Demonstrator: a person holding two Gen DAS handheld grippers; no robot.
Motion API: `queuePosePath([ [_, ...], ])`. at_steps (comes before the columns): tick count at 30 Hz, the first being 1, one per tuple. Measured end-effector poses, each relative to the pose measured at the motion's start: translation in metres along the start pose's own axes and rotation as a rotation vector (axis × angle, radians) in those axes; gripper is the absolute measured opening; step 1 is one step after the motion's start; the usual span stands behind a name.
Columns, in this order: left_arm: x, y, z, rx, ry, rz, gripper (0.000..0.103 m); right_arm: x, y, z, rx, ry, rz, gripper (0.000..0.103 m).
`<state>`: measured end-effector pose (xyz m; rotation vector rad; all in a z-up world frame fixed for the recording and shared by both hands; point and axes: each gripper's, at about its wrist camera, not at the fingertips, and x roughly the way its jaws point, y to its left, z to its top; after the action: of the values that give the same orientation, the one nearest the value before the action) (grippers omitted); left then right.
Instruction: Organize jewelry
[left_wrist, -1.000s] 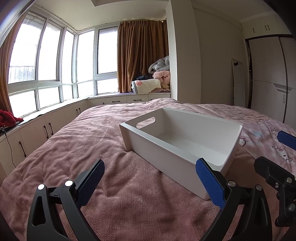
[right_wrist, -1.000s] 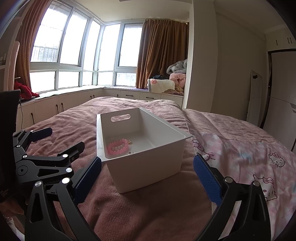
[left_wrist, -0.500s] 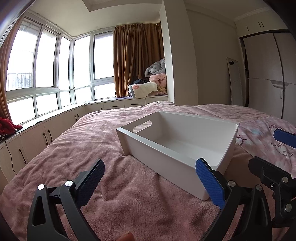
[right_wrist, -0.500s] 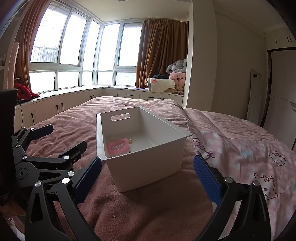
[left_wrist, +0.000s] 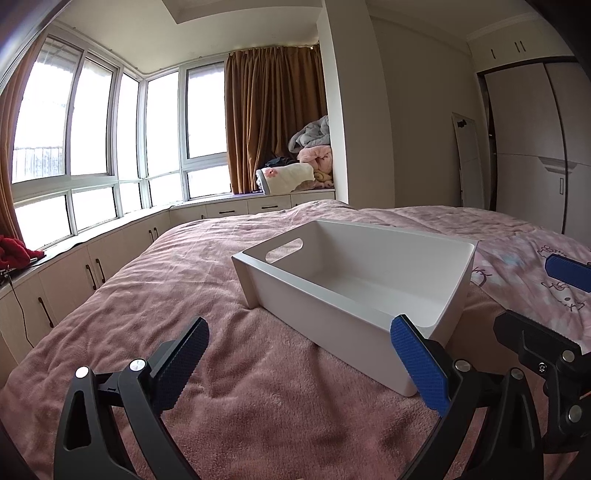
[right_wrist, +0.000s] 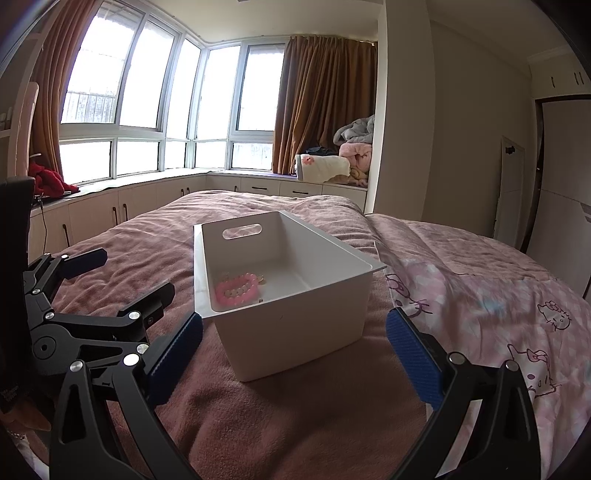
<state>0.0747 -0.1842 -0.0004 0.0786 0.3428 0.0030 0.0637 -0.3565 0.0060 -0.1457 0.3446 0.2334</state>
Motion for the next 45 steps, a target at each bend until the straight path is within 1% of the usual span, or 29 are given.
queuePosePath([
  [21,-0.0004,0.0009,-0.002,-0.002,0.006,0.003,0.1,0.0006,-0.0004,-0.0023,0.001,0.005,-0.004,0.098],
  [25,-0.0014,0.0027,-0.0016,-0.018,0.005,-0.021,0.099,0.0002,-0.0003,-0.004,0.0,0.006,-0.005,0.098],
  [28,-0.0012,0.0006,-0.0017,-0.01,0.004,-0.001,0.099,0.0003,-0.0002,-0.004,0.001,0.005,-0.003,0.098],
  [32,-0.0003,0.004,-0.0011,-0.039,0.009,0.002,0.099,-0.0005,-0.0001,-0.0053,-0.002,0.006,-0.005,0.098],
  [36,-0.0001,0.0022,0.0005,-0.018,0.001,0.003,0.099,-0.0004,-0.0005,-0.0055,0.001,0.008,-0.004,0.098],
  [40,-0.0008,0.0015,0.0001,-0.022,0.004,-0.02,0.099,-0.0002,-0.0006,-0.0052,-0.001,0.007,-0.002,0.098],
  [45,-0.0014,-0.0018,-0.0014,-0.006,0.003,-0.011,0.099,0.0,-0.0001,-0.0052,-0.002,0.008,-0.003,0.098],
])
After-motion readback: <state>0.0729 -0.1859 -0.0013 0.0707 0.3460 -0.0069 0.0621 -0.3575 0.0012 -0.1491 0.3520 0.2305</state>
